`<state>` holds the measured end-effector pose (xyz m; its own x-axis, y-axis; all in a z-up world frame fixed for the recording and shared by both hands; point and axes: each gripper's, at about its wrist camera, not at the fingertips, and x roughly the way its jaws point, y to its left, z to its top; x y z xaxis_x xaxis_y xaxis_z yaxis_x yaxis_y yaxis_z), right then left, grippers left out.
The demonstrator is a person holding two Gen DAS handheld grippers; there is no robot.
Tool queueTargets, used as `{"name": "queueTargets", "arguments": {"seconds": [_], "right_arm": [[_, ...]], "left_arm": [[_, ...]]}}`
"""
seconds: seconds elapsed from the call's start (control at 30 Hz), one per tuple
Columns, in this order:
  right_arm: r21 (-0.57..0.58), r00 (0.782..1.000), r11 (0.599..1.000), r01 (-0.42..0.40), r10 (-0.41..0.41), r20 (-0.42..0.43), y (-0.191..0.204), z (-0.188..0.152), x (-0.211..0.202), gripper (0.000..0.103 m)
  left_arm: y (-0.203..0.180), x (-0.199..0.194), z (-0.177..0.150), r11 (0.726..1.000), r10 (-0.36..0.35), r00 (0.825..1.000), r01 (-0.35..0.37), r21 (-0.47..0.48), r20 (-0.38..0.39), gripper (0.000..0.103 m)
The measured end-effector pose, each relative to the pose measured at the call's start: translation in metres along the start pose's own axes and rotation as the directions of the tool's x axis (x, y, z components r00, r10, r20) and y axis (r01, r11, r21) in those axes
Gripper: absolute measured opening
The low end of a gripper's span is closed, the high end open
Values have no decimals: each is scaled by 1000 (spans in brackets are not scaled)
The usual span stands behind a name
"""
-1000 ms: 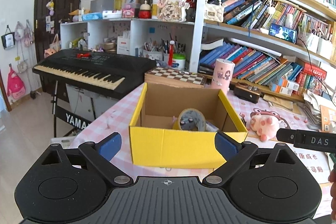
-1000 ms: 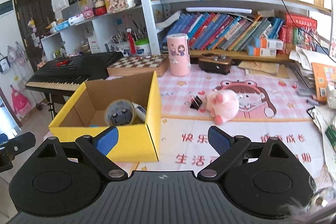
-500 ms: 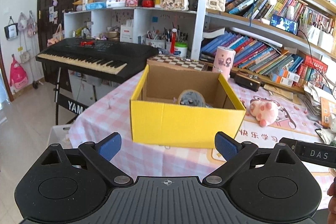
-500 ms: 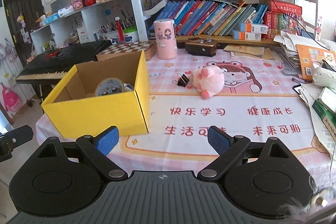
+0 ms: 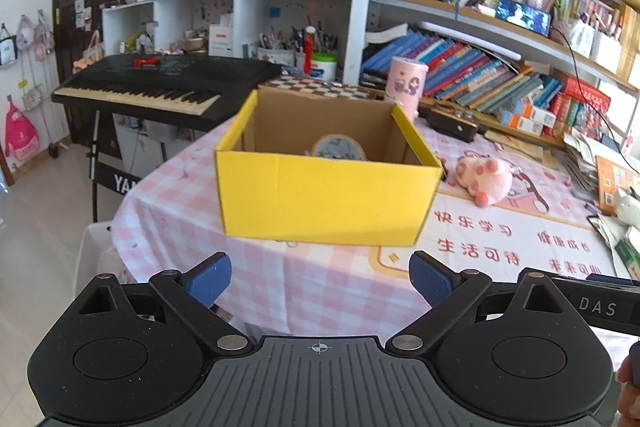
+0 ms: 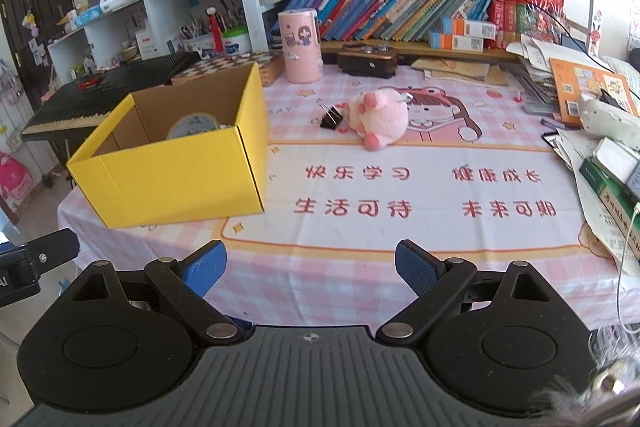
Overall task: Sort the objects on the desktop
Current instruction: 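Withdraw both open tools from the box and move toward the pink pig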
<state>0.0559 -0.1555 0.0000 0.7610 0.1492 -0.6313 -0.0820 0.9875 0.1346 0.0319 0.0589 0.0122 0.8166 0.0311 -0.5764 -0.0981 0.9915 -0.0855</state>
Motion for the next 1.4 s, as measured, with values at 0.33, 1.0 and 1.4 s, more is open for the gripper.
{"name": "queueTargets", "arguments": {"seconds": [0.33,1.0,1.4], "right_arm": [[46,998,998,47,-45,-37,-19,-12,0,92],[113,988,984,139,-130,-83,-73,-6,9,92],[124,984,980,152,-139,-113,-116,17,33,92]], "left_arm": [[-26,10,-7,997,-56,997,58,53,-47,98],[-80,43,0,983,-143,984,153,97,-111,98],[-126,74,12,979,-152,977,169,112,-146,98]]}}
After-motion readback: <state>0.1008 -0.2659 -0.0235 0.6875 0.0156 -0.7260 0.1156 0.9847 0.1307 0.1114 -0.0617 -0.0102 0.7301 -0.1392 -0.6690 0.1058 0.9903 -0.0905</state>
